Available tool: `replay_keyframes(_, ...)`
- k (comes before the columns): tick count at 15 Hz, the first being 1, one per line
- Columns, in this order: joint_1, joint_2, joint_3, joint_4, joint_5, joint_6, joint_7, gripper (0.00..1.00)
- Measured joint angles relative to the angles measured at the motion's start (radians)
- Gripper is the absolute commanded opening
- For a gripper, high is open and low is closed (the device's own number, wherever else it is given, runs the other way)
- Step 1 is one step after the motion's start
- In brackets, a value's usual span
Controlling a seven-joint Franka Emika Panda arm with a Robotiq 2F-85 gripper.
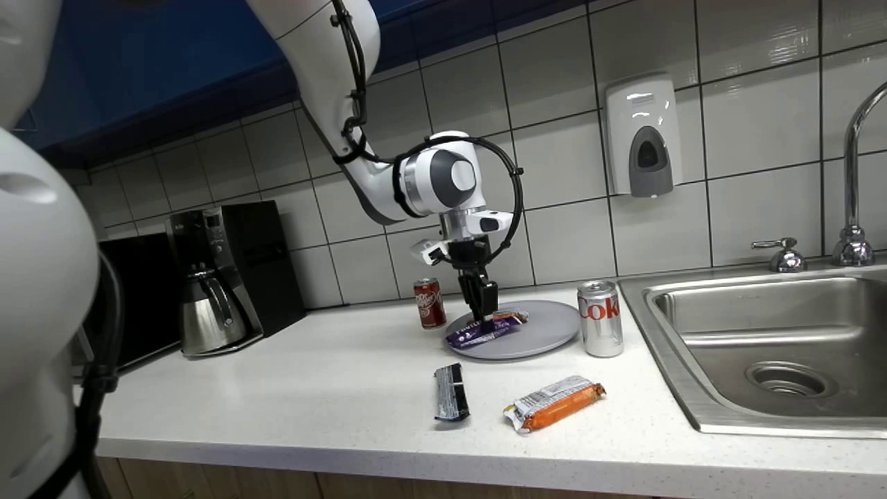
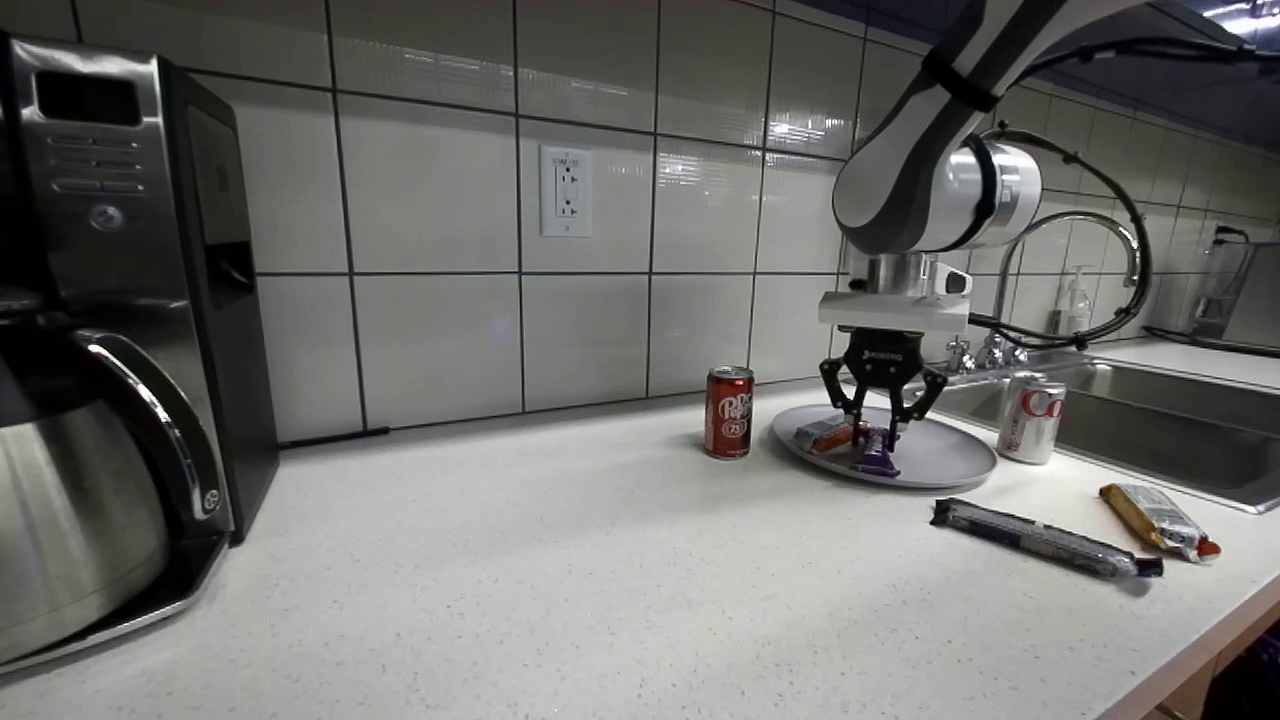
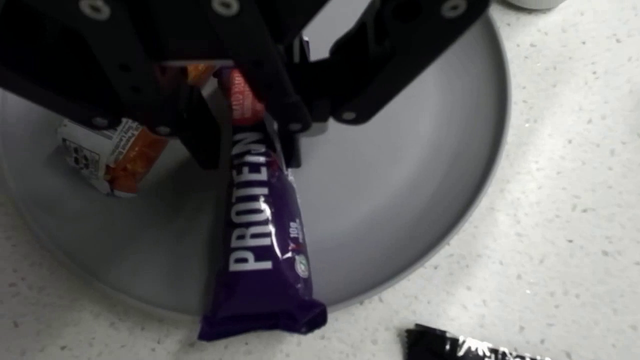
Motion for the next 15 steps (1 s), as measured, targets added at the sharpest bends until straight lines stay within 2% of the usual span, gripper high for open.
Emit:
replay_keyframes(4,0.013,-0.002,0.000,0.012,0.000,0.000,0.000,1.00)
replay_keyframes(10,0.025,-0.039,0.000,-0.006,-0.024,0.000,0.000,1.00)
replay_keyframes(15,0.026,-0.130,0.000,-0.093,-0.075,0.000,0.000,1.00)
